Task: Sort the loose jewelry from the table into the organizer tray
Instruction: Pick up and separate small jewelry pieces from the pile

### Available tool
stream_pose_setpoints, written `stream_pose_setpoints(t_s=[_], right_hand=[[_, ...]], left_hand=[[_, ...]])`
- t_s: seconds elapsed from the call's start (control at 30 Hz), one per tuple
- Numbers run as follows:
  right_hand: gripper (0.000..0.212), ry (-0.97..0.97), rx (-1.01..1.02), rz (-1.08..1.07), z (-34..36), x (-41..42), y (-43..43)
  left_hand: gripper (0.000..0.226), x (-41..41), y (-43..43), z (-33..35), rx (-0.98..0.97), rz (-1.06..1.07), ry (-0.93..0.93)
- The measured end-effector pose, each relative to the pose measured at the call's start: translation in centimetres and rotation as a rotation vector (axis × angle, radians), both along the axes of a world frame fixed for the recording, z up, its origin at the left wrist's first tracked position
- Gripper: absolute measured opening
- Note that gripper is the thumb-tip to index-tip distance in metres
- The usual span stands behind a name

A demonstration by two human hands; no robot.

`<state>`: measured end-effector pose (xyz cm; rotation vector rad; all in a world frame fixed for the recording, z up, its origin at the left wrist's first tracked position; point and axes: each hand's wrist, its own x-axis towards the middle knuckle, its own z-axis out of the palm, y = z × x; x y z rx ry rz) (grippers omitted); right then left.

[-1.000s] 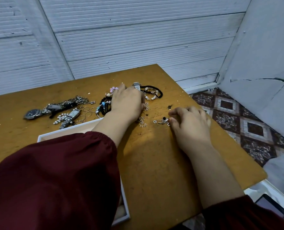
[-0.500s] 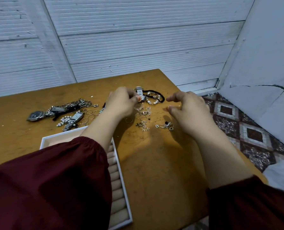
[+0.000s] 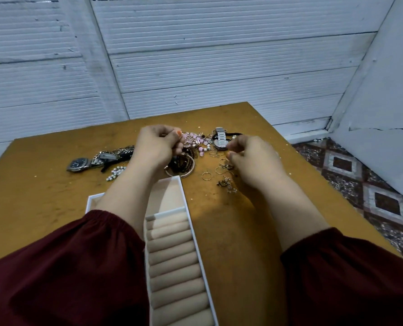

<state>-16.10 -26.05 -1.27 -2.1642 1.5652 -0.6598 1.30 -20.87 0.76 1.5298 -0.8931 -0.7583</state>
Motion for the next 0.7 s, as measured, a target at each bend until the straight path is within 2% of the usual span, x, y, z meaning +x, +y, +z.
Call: stream_pose_setpoints(t_s=[0.27,0.5,0.7], right_hand=[[0.015,0.021,-0.035,0.056,0.4,5.1,-0.4],[0.031,0.185,-0.058,0.128,-0.6,8.1,0.5],[0.016,0.209,-0.089,0.134,-0.7,8.1,0.9]], left_hand=[[0.010,3.9,0.6,-0.1,-0.038,0.092,0.011],[0.013,6.2,1.8,-0.6,-0.017,0.126,0.020],[0.015,7.0,2.2,-1.1,0.000,0.125,-0.024]])
